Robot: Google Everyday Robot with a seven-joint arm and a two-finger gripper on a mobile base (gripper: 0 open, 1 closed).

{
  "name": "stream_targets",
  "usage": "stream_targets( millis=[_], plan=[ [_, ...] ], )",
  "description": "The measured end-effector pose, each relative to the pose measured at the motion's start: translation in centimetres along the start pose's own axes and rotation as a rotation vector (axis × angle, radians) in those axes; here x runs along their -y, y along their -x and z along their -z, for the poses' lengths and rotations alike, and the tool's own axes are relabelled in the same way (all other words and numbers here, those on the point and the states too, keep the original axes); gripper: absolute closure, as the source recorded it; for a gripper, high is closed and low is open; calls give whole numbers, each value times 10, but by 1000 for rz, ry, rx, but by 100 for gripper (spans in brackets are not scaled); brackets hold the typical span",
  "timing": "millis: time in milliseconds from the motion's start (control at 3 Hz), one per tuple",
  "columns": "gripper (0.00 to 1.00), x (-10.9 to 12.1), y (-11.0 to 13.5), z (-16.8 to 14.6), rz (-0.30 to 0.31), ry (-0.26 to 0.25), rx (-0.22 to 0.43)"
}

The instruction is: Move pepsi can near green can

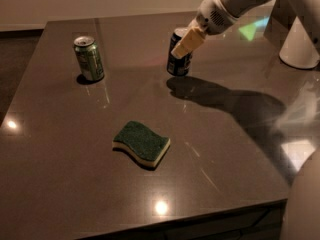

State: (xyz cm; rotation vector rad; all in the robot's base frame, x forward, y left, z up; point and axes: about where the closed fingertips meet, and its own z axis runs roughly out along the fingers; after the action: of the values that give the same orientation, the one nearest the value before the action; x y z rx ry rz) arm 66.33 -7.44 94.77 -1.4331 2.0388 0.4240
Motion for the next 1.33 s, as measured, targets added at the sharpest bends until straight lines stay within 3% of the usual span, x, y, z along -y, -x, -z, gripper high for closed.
stream_targets(
  millis=[1000,1333],
  plan=[
    [100,-49,68,-73,137,127,29],
    [100,-55,87,-88,173,145,28]
  ],
)
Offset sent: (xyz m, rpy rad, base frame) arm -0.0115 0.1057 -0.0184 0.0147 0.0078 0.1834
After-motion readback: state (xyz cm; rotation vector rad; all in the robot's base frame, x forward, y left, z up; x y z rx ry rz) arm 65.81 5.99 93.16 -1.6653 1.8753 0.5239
